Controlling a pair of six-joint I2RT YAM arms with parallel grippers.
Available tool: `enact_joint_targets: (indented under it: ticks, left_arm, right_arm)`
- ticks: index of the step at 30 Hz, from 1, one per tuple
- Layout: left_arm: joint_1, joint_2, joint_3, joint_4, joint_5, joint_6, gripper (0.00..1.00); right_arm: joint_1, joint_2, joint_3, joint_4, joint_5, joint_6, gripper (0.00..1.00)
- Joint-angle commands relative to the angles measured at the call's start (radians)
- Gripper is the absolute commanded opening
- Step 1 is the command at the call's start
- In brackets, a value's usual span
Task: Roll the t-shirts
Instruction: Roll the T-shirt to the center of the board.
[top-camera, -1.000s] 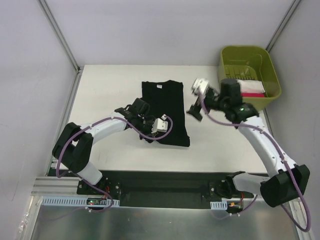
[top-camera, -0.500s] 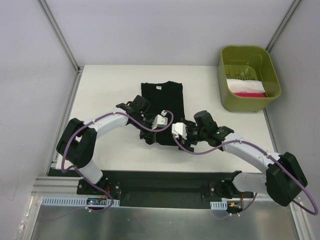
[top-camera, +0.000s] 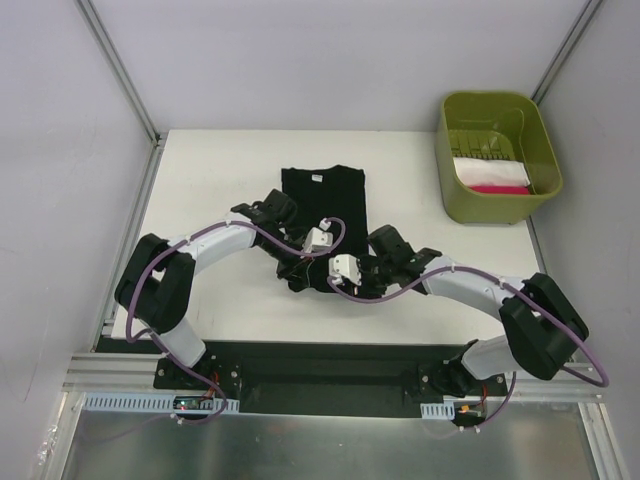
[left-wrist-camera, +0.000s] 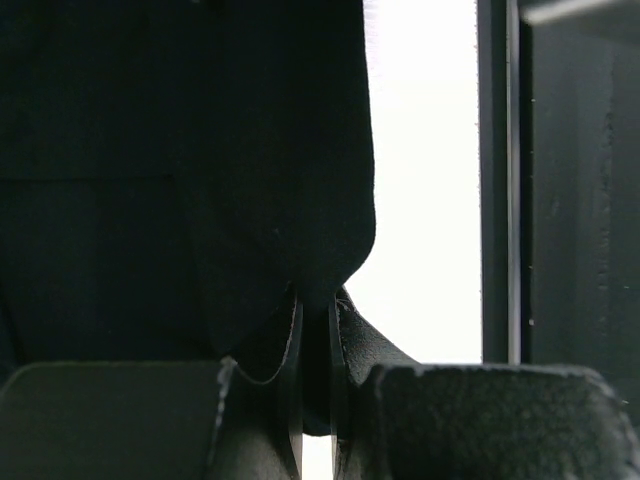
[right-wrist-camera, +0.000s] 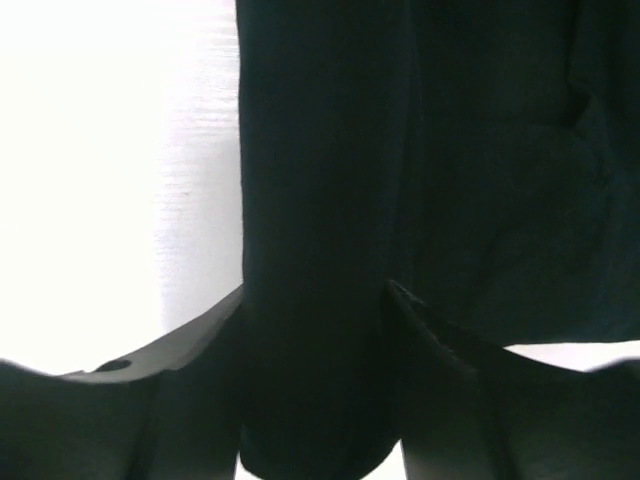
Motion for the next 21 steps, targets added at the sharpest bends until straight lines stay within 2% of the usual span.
enact_joint_targets:
  ticks: [1,6,7,10,14,21]
  left_arm:
    - [0.020,0.005,0.034,-0.108,0.096,0.018,0.00]
    - [0.023,0.022,0.058,-0.180,0.123,0.027,0.00]
    - [0.026,0.034,0.067,-0.198,0.143,0.023,0.00]
    - [0.044,0.092,0.106,-0.272,0.219,-0.002,0.00]
    - [0.075,0.184,0.153,-0.364,0.286,-0.022,0.00]
    - [0.124,0.355,0.274,-0.533,0.301,0.016,0.03]
  right_arm:
    - [-0.001,-0.058,0.049,-0.131,-0.039,-0.028,0.51]
    - [0.001,-0.079,0.066,-0.272,-0.120,-0.021,0.33]
    - [0.001,-0.073,0.077,-0.296,-0.135,-0.019,0.24]
    - [-0.028,-0.033,0.136,-0.415,-0.212,-0.027,0.15]
    - [-0.088,0.106,0.256,-0.718,-0.356,-0.122,0.10]
    - [-0.200,0.394,0.479,-1.042,-0.431,-0.301,0.08]
